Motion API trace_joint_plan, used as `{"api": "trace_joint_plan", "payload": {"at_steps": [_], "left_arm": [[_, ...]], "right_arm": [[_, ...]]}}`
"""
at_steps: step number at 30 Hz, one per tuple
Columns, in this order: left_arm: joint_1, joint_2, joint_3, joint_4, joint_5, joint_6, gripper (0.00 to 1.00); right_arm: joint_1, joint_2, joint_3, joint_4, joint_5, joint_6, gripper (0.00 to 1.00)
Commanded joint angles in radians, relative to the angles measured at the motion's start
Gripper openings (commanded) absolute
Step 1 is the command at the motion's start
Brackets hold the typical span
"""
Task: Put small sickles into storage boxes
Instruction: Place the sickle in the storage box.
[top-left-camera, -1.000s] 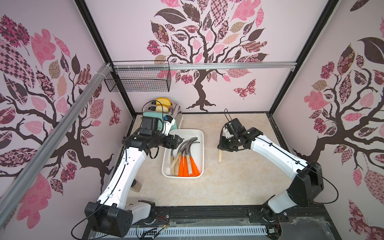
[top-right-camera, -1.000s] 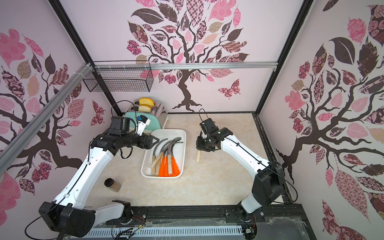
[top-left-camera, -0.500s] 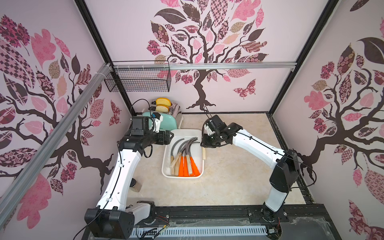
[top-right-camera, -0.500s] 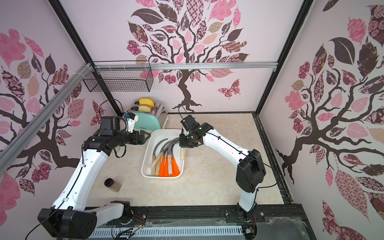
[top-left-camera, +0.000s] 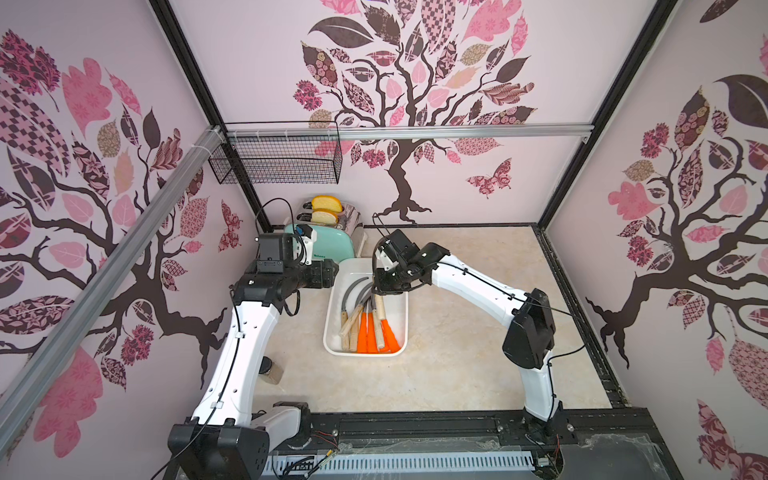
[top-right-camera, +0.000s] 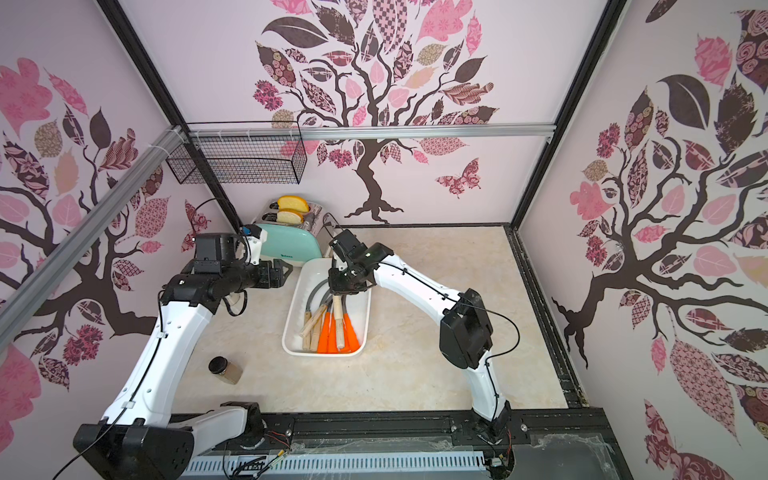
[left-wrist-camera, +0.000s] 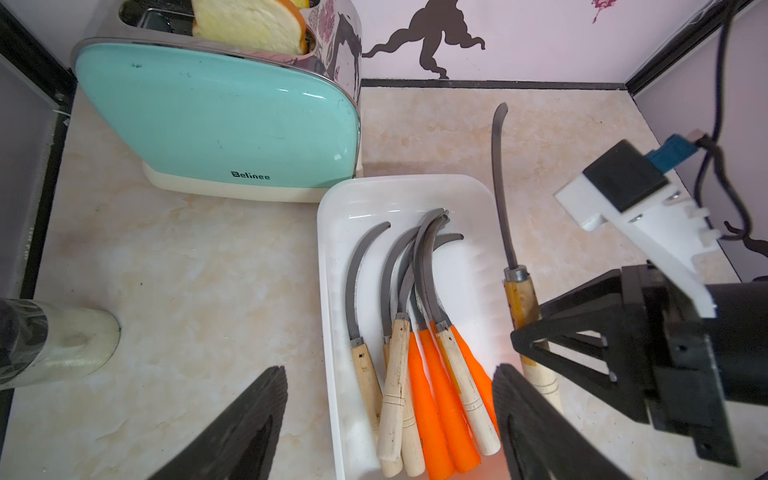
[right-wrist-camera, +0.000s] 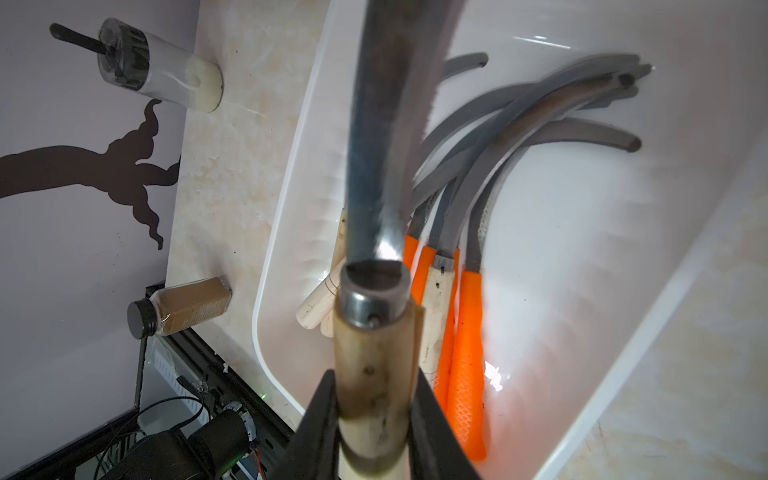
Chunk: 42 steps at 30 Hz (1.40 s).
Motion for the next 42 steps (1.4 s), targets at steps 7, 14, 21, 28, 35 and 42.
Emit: {"api": "trace_joint_plan", "payload": {"at_steps": [7, 14, 21, 28, 35, 42], "left_arm": [[0.003, -0.022, 0.060, 0.001, -0.014, -0.011, 0.82], [0.003, -0.025, 0.071, 0.007, 0.024, -0.016, 0.81], [0.004, -0.027, 0.066, 0.009, 0.044, -0.010, 0.81], [0.004, -0.028, 0.064, 0.012, 0.057, -0.012, 0.82], [0.004, -0.032, 0.060, 0.008, 0.062, -0.008, 0.82], [0.003, -0.031, 0.059, 0.010, 0.070, -0.006, 0.82]], "right_arm": [[0.037, 0.082, 0.086, -0.036, -0.026, 0.005, 0.00], [0.060, 0.109, 0.071, -0.018, -0.044, 0.025, 0.00], [0.067, 0.110, 0.077, -0.017, -0.042, 0.029, 0.00], [0.085, 0.134, 0.058, 0.000, -0.055, 0.047, 0.00], [0.093, 0.132, -0.013, 0.052, -0.060, 0.078, 0.00], [0.094, 0.138, -0.048, 0.078, -0.062, 0.089, 0.00]]}}
